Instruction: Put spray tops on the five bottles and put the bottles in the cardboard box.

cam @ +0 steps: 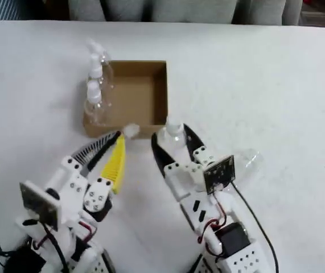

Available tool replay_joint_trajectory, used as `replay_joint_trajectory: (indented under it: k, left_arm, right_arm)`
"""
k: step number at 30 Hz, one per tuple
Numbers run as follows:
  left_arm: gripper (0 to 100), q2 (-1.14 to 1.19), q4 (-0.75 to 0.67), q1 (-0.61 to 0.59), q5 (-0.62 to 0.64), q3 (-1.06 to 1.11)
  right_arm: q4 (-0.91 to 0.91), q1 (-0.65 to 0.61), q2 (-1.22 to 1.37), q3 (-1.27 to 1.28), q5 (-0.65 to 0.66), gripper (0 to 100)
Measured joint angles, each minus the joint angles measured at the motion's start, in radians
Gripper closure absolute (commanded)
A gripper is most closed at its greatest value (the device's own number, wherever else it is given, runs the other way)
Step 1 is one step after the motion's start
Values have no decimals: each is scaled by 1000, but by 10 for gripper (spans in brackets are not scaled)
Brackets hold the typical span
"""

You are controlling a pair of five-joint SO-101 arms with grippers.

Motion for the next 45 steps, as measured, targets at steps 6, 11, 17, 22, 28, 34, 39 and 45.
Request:
replay_joint_trajectory:
  k: [6,11,17,22,28,34,39,45]
  left_arm:
    - [980,0,129,57,0,3]
    - [980,0,203,193,0,66]
    - [980,18,40,230,-3,269]
    - [980,5,-12,262,-3,347]
    - [980,5,-198,250,-3,494]
    - [980,6,-298,206,0,540]
    - [980,6,-298,193,0,540]
    - [980,6,-298,192,0,542]
  right_arm:
    - [-55,43,0,0,0,984]
    - [-58,31,0,-41,0,984]
    - [-57,-35,75,-137,0,984]
    - [-55,-49,196,-201,-55,984]
    - [38,-95,232,-256,-61,984]
    - [106,-103,224,-296,-61,984]
    - [118,-106,229,-304,-61,984]
    - [123,-83,229,-305,-61,984]
